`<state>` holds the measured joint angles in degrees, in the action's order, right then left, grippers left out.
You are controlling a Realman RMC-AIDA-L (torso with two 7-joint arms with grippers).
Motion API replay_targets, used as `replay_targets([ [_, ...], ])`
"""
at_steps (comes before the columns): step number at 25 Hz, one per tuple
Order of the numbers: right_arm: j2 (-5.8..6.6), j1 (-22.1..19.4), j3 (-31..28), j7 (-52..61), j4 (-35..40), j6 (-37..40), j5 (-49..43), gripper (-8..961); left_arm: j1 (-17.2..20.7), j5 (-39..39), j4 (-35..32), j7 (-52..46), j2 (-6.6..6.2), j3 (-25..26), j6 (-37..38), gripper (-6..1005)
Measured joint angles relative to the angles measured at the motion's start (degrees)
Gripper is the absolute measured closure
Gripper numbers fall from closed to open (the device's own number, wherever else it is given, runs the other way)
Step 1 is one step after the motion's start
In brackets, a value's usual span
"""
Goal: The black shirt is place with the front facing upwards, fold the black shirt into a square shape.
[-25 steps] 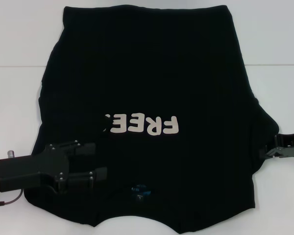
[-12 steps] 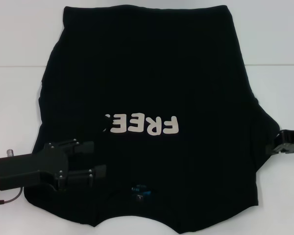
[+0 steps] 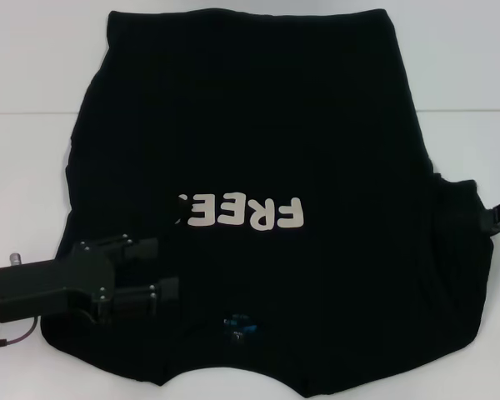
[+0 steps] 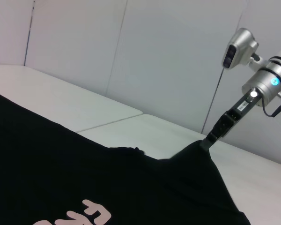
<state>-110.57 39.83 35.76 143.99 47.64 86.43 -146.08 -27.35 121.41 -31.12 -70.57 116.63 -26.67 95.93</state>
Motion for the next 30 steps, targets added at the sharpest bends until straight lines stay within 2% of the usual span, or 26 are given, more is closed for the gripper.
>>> replay_targets([
  [12,-1.79,6.7,10.2,-1.3,-0.5,-1.6,-0.6,941,0.3,0.1,0.1,0.0,0.0,0.0,-0.3,194],
  [19,-3.63,11.2,13.6,-1.3,-0.8,-2.3,-4.7,940,0.3,0.2,0.1,0.0,0.0,0.0,-0.2,194],
  [30,-5.74,14.0,20.4,-2.9,-0.9,-3.6,-5.6,941,0.3,0.4,0.2,0.0,0.18,0.0,-0.2,195],
])
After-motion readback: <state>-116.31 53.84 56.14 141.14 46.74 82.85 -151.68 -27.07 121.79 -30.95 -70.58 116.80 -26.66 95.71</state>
